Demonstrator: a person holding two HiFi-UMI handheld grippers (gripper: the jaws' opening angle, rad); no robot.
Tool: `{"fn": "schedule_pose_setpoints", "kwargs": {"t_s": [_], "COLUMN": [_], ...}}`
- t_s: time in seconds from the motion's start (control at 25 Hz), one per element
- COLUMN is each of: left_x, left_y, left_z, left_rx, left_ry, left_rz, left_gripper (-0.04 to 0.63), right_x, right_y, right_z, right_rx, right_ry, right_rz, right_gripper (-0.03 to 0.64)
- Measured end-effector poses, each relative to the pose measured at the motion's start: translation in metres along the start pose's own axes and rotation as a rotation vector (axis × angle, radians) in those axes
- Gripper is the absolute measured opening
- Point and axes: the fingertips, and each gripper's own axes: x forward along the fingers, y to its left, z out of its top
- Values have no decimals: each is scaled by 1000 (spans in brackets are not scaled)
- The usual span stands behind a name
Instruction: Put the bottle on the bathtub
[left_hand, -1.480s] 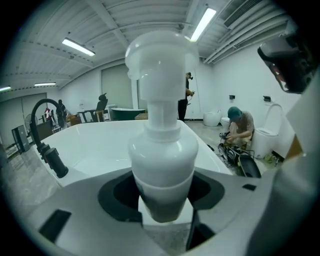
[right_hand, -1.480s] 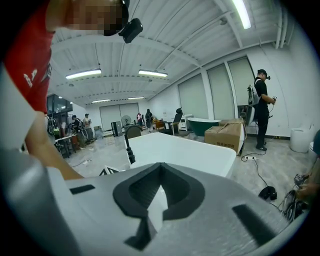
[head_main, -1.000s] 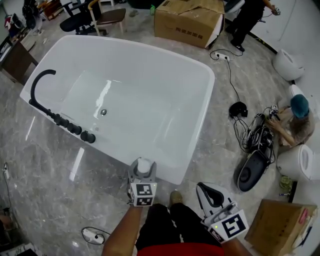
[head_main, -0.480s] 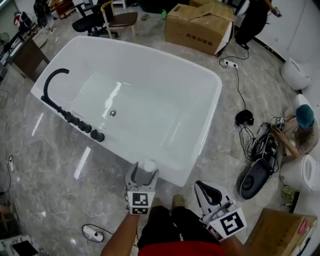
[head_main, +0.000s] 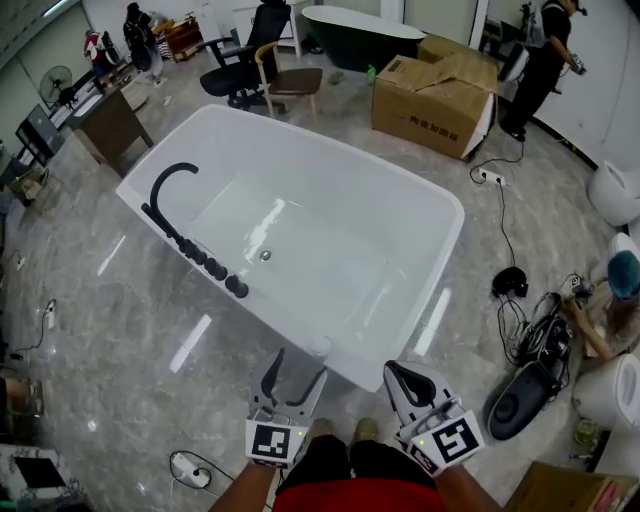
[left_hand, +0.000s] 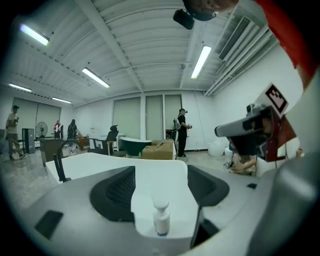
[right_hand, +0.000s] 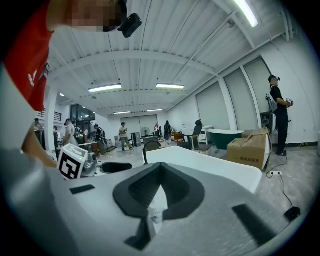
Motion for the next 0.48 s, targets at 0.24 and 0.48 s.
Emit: {"fn": "schedule_pose_setpoints", "kwargs": {"t_s": [0.24,0.48], "left_x": [-32,-57], "left_y": [-21,-27], "left_z": [76,131], "left_rx": [-19,-20], "left_ry": [-90,-159], "left_rz": [10,14], "left_gripper": [231,33], "right_x": [-11,-20], "right_y": [18,37], "right_z": [28,61], "right_rx": [-9,-1], "right_ry": [-64,-147], "right_rz": [82,131], "right_gripper": [5,5]}}
